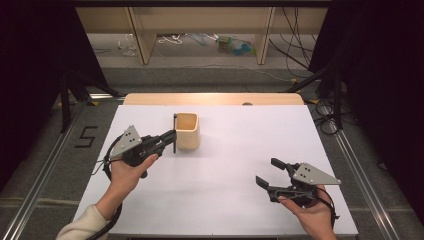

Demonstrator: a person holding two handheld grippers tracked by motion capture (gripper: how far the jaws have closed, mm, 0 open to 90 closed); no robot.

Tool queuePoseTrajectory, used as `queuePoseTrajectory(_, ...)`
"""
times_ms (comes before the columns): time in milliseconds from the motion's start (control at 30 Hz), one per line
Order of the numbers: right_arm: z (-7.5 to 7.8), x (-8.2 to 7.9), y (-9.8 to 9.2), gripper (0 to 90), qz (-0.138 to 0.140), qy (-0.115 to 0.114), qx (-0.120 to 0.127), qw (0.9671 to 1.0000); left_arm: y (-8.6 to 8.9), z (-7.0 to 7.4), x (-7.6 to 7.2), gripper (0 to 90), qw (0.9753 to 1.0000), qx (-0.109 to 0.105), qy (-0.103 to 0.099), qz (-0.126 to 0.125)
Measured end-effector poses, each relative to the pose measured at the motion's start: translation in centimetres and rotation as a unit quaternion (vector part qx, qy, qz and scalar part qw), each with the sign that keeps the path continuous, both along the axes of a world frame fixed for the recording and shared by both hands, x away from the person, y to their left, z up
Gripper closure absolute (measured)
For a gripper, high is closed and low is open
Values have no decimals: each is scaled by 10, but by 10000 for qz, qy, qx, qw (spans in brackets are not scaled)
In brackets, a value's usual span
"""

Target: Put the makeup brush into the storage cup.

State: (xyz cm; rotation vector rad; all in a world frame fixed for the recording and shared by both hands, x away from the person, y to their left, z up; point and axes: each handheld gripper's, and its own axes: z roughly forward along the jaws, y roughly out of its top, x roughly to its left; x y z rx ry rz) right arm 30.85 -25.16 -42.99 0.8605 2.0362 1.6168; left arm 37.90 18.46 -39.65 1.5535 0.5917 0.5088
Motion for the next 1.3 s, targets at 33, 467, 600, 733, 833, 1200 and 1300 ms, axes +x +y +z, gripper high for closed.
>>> queuePoseTrajectory(33, 0, 0, 0, 221, 0, 0, 0, 10000, 0, 0, 0, 838, 10000, 0, 0, 0)
queuePoseTrajectory(467, 0, 0, 0, 220, 1, -14, -15, 10000, -1, 3, 4, 838, 9998, -53, -22, 186)
queuePoseTrajectory(600, 0, 0, 0, 220, -29, -18, -51, 10000, -2, 4, 5, 838, 9998, -65, -40, 202)
queuePoseTrajectory(733, 0, 0, 0, 221, -28, -15, -50, 10000, -2, 5, 6, 838, 9997, -62, -73, 220)
queuePoseTrajectory(833, 0, 0, 0, 220, 4, 8, -9, 10000, -3, 6, 7, 838, 9996, -84, -62, 252)
queuePoseTrajectory(1200, 0, 0, 0, 220, -3, 1, -19, 10000, -3, 8, 10, 838, 9995, -152, -72, 274)
queuePoseTrajectory(1300, 0, 0, -1, 221, -29, -11, -47, 10000, -4, 8, 10, 838, 9994, -192, -17, 296)
